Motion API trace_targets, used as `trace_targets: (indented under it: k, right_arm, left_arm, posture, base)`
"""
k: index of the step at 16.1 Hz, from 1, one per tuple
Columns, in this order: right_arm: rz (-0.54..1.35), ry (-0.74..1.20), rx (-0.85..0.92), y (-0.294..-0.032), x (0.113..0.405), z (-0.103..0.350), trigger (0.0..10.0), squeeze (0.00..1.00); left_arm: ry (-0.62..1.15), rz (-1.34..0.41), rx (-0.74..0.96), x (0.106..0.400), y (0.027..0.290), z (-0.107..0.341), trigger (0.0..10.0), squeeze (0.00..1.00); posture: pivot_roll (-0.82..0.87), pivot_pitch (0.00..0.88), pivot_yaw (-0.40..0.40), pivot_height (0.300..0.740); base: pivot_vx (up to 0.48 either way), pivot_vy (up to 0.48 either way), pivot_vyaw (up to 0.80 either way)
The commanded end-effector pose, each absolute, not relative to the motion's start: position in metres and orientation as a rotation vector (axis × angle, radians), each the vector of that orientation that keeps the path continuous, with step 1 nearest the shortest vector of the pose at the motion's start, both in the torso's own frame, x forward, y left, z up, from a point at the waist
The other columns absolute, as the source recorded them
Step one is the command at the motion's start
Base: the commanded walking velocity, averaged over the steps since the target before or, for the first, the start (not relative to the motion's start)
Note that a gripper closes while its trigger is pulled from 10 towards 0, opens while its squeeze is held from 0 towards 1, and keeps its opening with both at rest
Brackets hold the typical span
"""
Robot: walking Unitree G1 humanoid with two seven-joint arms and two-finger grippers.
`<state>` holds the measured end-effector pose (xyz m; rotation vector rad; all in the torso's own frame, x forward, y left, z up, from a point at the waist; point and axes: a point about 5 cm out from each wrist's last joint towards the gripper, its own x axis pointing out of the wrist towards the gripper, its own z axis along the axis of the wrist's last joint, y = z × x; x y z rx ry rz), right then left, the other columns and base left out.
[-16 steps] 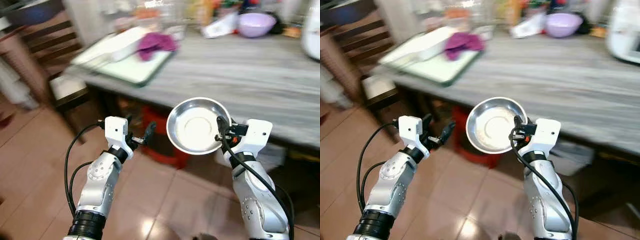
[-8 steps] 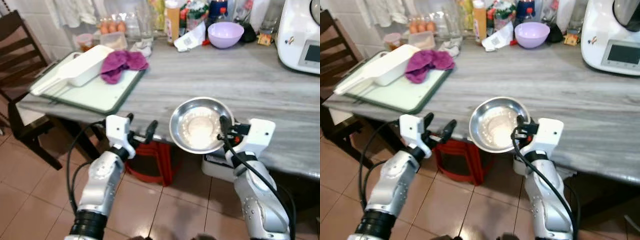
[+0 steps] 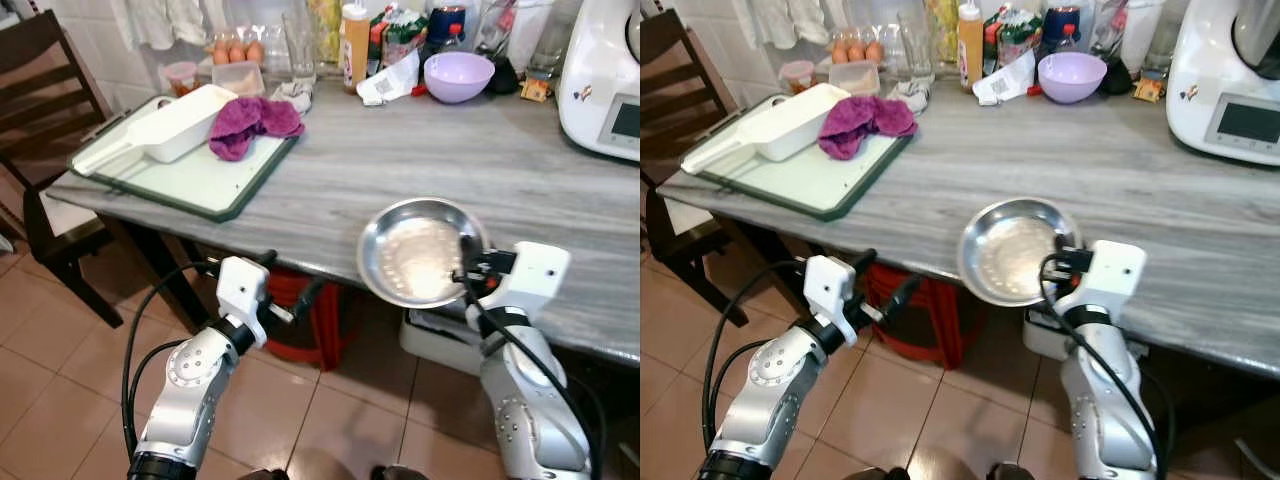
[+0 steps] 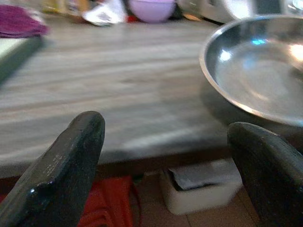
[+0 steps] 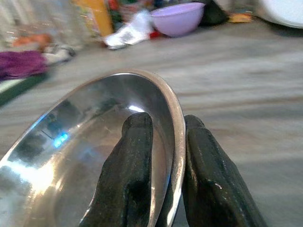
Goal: Setting the table
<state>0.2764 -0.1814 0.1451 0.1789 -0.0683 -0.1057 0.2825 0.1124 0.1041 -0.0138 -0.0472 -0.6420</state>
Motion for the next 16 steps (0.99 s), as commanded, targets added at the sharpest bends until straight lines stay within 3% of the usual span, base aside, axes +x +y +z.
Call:
trace_targets:
  k: [1,7,10,16]
  right_arm:
    - [-0.152,-0.064,0.192,-0.19,0.278,0.146,10.0,0.0]
    - [-0.226,-0.037,0.23,-0.198,0.291,0.145,10.0,0.0]
    - [-0.225,-0.041,0.271,-0.195,0.316,0.151,10.0,0.0]
    - [-0.236,0.008,0.369,-0.191,0.34,0.146,10.0,0.0]
  left_arm:
    - [-0.067,-0.678,0.024,0.279,0.114,0.108,10.0,0.0]
    - [-0.066,-0.785,0.077,0.276,0.11,0.109,10.0,0.0]
    - [-0.075,-0.805,0.077,0.278,0.105,0.109,10.0,0.0]
    - [-0.09,-0.802,0.069,0.282,0.101,0.112,10.0,0.0]
  posture:
    - [-0.12,0.168,0.051,0.74]
    - [-0.13,0.169,0.061,0.74]
    - [-0.13,0.16,0.074,0.74]
    - [-0.13,0.155,0.076,0.74]
  base:
    - [0.0,0.0,0.0]
    - [0.0,0.0,0.0]
    - [0.0,0.0,0.0]
    - [0.0,0.0,0.0]
